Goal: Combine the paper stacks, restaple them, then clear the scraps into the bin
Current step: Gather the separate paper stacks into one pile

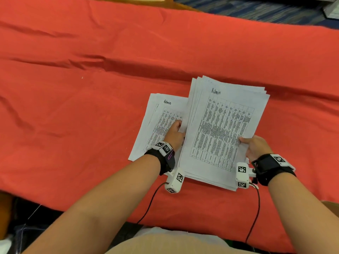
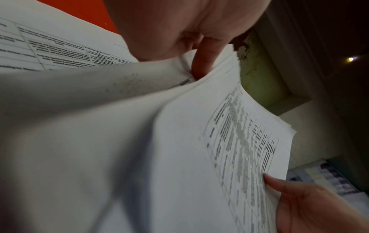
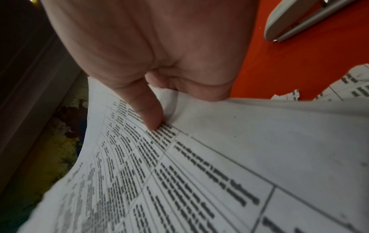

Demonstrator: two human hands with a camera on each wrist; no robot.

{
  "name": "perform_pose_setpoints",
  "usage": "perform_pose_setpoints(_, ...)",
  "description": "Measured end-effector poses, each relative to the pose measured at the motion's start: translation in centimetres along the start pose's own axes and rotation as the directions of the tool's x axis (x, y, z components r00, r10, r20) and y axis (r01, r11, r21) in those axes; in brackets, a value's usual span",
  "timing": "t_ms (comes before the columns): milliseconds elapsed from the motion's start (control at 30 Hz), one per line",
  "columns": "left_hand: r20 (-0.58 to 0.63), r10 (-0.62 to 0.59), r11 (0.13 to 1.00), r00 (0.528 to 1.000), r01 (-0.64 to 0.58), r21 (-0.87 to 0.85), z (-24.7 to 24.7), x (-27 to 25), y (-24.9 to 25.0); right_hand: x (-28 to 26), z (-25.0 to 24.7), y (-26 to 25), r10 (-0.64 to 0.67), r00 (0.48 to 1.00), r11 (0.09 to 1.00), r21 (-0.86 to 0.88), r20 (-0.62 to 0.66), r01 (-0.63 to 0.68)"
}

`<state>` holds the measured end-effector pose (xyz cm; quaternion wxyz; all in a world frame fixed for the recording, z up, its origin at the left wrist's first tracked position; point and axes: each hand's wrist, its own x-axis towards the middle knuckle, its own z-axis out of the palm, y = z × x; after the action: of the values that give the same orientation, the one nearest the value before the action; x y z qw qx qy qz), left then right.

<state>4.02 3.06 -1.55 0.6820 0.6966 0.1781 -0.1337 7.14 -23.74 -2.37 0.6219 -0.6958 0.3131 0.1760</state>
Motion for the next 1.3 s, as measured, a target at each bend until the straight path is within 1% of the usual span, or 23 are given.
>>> perform_pose_setpoints(67,0.012,-0.037,0.999,0.999,0.037,-0.037,0.3,-0.5,0.2,-0.6,0.3,-0.1,0.018,1.0,1.0,-0.007,-0.016,-0.018)
perform_pose_setpoints(100,0.006,-0.043,0.999,0.999,0.043,0.006,0.5,-0.7,0.3,-0.9,0.3,-0.1,0.022,0.999,1.0,-0.009,-0.035,-0.023)
perform_pose_setpoints(167,-0.001,-0.025,0.984,1.0,0.025,0.174,0.8,-1.0,0.0,-0.9,0.4,0.0,0.038,0.999,0.999,0.033,-0.036,-0.037)
perform_pose_setpoints(233,0.022,-0.014,0.958,1.0,0.007,0.287,1.1,-0.9,-0.6,-0.9,0.6,0.0,0.027,1.0,0.998,0.054,0.0,-0.026)
perform_pose_setpoints(267,0.028,-0.005,0.95,1.0,-0.004,0.313,1.3,-0.8,-0.9,-1.1,0.8,-0.2,-0.019,0.999,1.0,0.009,0.033,0.019)
perform_pose_setpoints(300,0.024,0.0,0.944,1.0,-0.008,0.331,1.4,-0.6,-1.3,-1.2,0.9,-0.3,-0.045,0.998,0.999,0.019,0.039,0.044)
perform_pose_setpoints(333,0.009,0.004,0.943,1.0,-0.007,0.334,1.5,-0.4,-1.4,-1.4,1.0,-0.3,-0.055,0.997,0.997,0.06,0.061,0.051)
perform_pose_setpoints(367,-0.016,0.009,0.949,1.0,-0.004,0.317,1.5,-0.3,-1.4,-1.7,1.1,-0.4,-0.065,0.993,0.996,0.062,0.098,0.06)
perform_pose_setpoints(433,-0.046,0.017,0.961,0.999,-0.003,0.278,1.3,-0.2,-1.4,-1.6,0.8,-0.2,-0.09,0.988,0.996,0.004,0.127,0.09)
perform_pose_setpoints(500,-0.043,0.012,0.967,0.999,0.0,0.255,1.0,-0.1,-1.4,-1.3,0.5,0.2,-0.109,0.99,0.992,-0.059,0.093,0.115)
perform_pose_setpoints(600,-0.024,0.026,0.966,0.999,-0.019,0.259,0.3,0.2,-1.9,-1.2,0.3,0.4,-0.155,0.987,0.984,-0.086,0.044,0.158)
perform_pose_setpoints(667,-0.056,0.028,0.949,0.998,-0.009,0.316,-0.8,0.7,-2.3,-1.1,-0.1,0.4,-0.176,0.984,0.981,-0.078,0.016,0.177)
perform_pose_setpoints(700,-0.104,0.03,0.926,0.994,0.012,0.378,-1.7,1.1,-2.5,-1.1,-0.5,0.4,-0.182,0.983,0.982,-0.054,0.004,0.182)
perform_pose_setpoints(733,-0.167,0.04,0.877,0.985,0.046,0.478,-2.8,1.5,-2.9,-1.1,-0.8,0.3,-0.182,0.983,0.983,-0.029,-0.013,0.181)
perform_pose_setpoints(800,-0.298,0.052,0.717,0.953,0.172,0.676,-5.2,2.6,-3.9,-1.1,-1.8,0.2,-0.176,0.984,0.984,-0.004,-0.038,0.176)
perform_pose_setpoints(833,-0.355,0.048,0.645,0.934,0.243,0.725,-6.2,2.9,-4.4,-1.1,-2.3,0.2,-0.171,0.984,0.985,0.01,-0.041,0.172)
perform_pose_setpoints(867,-0.399,0.029,0.601,0.917,0.303,0.74,-7.0,3.1,-4.9,-1.1,-2.6,0.2,-0.163,0.986,0.986,0.024,-0.046,0.164)
perform_pose_setpoints(900,-0.425,0.007,0.583,0.905,0.342,0.737,-7.6,3.3,-5.2,-1.2,-3.0,0.1,-0.158,0.986,0.986,0.037,-0.047,0.16)
perform_pose_setpoints(967,-0.446,-0.027,0.582,0.895,0.377,0.721,-8.2,3.7,-5.6,-1.2,-3.4,0.2,-0.15,0.988,0.987,0.05,-0.047,0.152)
perform_pose_setpoints(1100,-0.431,-0.086,0.639,0.898,0.382,0.668,-8.3,4.7,-5.5,-1.5,-2.9,0.5,-0.146,0.989,0.988,0.052,-0.038,0.148)
perform_pose_setpoints(1166,-0.471,-0.098,0.657,0.877,0.413,0.631,-8.3,5.0,-5.4,-1.7,-2.4,0.4,-0.145,0.989,0.987,0.06,-0.034,0.147)
perform_pose_setpoints(1233,-0.524,-0.115,0.626,0.844,0.471,0.621,-8.5,5.1,-5.2,-1.8,-2.1,0.4,-0.143,0.989,0.988,0.061,-0.03,0.144)
perform_pose_setpoints(1300,-0.524,-0.161,0.566,0.837,0.513,0.645,-8.9,5.2,-4.8,-1.9,-1.8,0.4,-0.143,0.989,0.988,0.061,-0.031,0.145)
